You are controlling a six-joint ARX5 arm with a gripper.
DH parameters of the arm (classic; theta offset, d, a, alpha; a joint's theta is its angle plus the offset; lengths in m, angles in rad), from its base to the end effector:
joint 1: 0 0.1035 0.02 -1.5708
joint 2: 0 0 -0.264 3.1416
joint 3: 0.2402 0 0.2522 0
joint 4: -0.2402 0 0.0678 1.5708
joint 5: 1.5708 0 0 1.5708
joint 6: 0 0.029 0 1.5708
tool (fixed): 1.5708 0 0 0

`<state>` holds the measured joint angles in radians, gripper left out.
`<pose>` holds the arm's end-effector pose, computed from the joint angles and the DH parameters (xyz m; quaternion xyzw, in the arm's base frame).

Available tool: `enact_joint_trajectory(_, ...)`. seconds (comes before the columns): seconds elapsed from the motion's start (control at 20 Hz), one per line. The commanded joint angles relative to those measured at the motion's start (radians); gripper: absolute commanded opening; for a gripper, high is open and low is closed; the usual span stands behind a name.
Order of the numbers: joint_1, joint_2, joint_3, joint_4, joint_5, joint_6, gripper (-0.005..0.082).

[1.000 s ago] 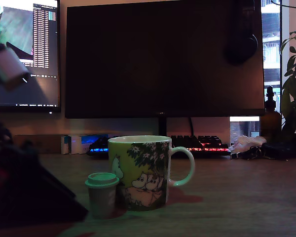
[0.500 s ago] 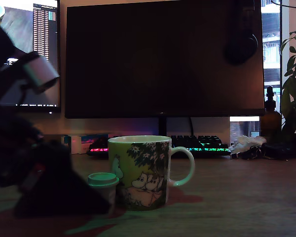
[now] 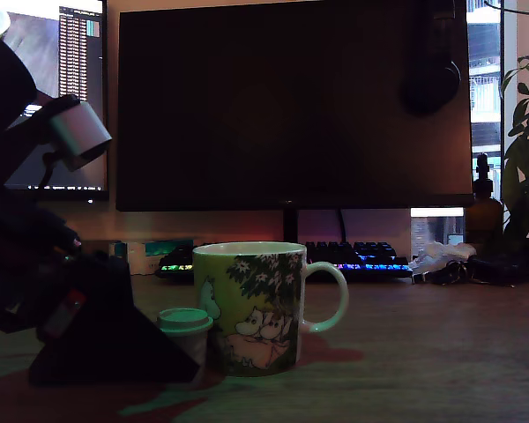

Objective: Pick up the coffee capsules on the table and drop them inside the coffee cup

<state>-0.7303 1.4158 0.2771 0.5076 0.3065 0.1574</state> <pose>0.1531 -0.1489 0.1107 0.1300 0.2654 -0.4934 0.8180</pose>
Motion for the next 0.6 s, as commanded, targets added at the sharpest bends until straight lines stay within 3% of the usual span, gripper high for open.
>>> enact_joint_trajectory(0.0, 0.002, 0.005, 0.018, 0.002, 0.003, 0.004, 0.0437)
enact_joint_trajectory(0.2, 0.002, 0.005, 0.047, -0.041, 0.000, 0.005, 0.0256)
enact_joint_trajectory(0.55, 0.002, 0.005, 0.051, -0.048, 0.000, 0.007, 0.0235)
